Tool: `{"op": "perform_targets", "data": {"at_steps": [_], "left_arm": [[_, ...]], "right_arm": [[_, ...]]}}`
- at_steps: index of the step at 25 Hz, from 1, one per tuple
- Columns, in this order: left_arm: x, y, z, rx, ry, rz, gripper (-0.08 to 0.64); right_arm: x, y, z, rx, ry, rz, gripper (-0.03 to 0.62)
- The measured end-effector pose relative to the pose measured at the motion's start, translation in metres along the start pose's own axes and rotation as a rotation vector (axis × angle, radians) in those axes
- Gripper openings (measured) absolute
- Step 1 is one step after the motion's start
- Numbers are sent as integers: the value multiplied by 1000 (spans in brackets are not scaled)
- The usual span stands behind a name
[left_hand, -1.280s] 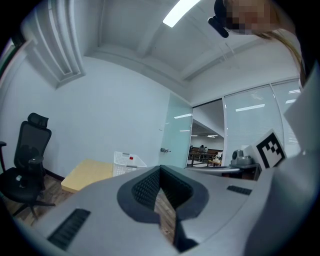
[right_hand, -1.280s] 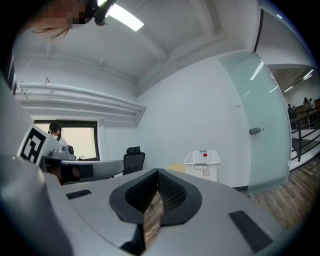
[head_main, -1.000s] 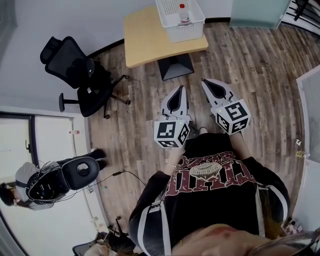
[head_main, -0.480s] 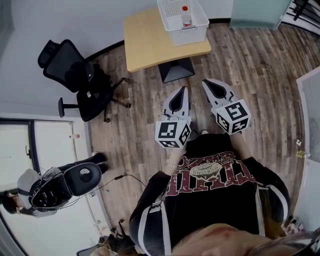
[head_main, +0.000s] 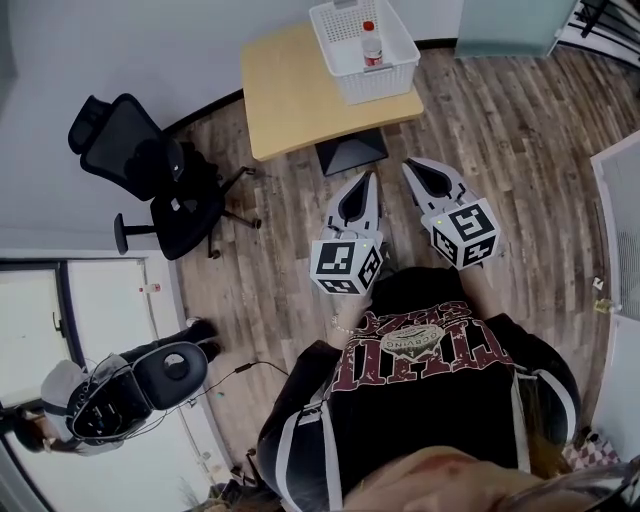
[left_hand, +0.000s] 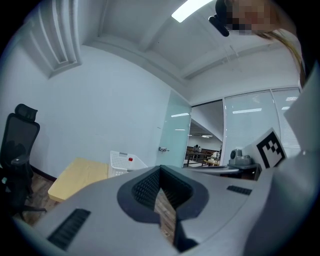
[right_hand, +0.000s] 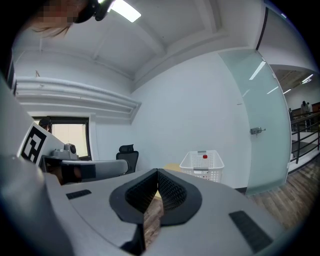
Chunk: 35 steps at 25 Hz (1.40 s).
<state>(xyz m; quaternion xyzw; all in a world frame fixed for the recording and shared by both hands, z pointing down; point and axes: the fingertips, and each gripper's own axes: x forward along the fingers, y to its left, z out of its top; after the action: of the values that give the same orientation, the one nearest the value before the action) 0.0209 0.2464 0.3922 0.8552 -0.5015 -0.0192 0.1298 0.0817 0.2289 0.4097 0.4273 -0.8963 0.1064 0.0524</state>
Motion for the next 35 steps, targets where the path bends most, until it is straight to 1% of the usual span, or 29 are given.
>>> {"op": "perform_targets", "data": {"at_steps": [10,19,25,29,35], "left_arm": [[34,30,8,-10,13,-52,48],[48,59,16,0,17,-93,48],[53,73,15,10,33,-121,48],[53,79,15,12,32,-122,48],[53,90,17,0,33,-102,47]], "right_arm": [[41,-13,5,17,10,-18,18],[74,-13,8,9,4,-51,18],[89,-8,6,7,0,-66,18],[94,-6,6,3,-2,-71,18],[101,-6,10,0,3,-67,18]]}}
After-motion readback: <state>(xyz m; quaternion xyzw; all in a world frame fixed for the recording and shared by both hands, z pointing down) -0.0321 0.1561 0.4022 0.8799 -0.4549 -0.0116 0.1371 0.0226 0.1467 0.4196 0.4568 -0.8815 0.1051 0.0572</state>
